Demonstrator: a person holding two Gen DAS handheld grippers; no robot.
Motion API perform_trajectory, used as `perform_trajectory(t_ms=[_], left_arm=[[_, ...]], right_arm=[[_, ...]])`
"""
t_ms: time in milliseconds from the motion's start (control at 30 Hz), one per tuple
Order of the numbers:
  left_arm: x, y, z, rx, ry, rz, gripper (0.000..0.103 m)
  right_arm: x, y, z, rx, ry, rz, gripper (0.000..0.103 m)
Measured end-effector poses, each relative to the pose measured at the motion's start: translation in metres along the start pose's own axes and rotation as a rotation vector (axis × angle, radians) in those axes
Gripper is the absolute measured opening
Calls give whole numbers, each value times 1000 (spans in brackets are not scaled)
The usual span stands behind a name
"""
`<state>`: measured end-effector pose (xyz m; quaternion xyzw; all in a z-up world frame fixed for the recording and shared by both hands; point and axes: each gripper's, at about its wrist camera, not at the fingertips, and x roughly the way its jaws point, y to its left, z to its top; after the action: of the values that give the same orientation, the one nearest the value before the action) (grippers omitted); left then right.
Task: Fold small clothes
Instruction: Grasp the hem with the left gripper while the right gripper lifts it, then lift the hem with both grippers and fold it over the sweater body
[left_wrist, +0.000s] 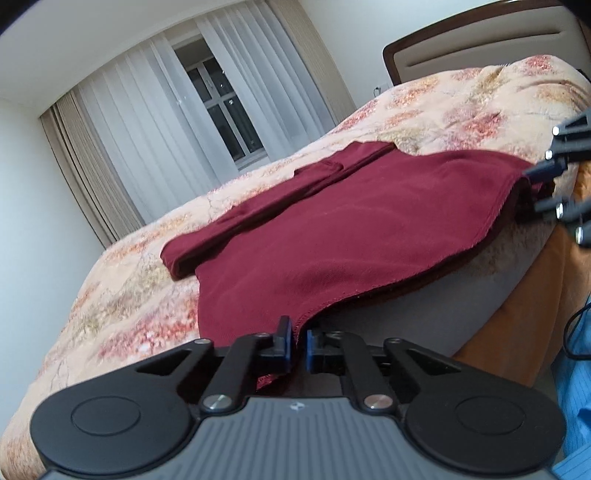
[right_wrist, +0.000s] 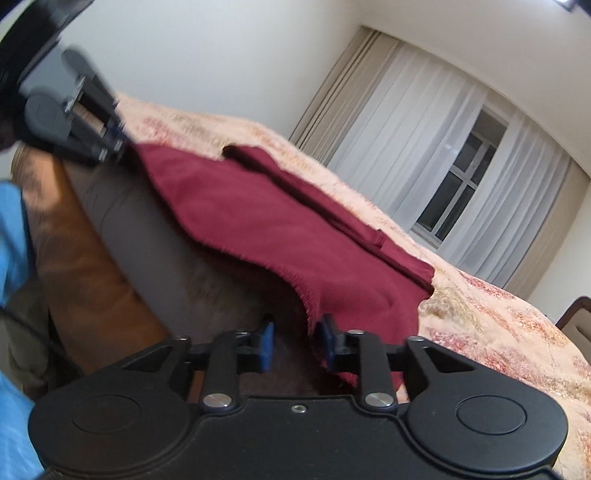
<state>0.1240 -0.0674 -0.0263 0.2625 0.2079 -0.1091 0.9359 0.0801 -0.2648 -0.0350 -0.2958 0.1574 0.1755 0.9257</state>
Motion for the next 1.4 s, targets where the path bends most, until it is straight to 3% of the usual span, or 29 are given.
perform_trajectory(t_ms=[200,233,267,533,800,900,1133,1400], left_arm=[[-3,9,12,9,-33,-5,5],[-4,10,14,21,-40,-6,4],[-6,10,14,38,-48,-6,4],[-31,7,13,153,-111,6,3],[-72,10,13,159,-162,5,3],[-99,13,11,175,-164,-28,3],[-156,33,21,164,-131,-192,3],[-143,83,79,116,-88,-292,3]], right_arm=[[6,10,-6,-88,-19,-85,36],[6,9,-5,-81,-26,-100,30],[5,6,-4,-70,-31,-109,3],[-21,-10,4,-60,-72,-126,3],[-62,-11,18,-89,-96,-108,3],[-92,-9,24,-87,-84,-67,3],[-156,-27,40,-11,-3,149,3],[-151,-80,83,86,-36,228,4]])
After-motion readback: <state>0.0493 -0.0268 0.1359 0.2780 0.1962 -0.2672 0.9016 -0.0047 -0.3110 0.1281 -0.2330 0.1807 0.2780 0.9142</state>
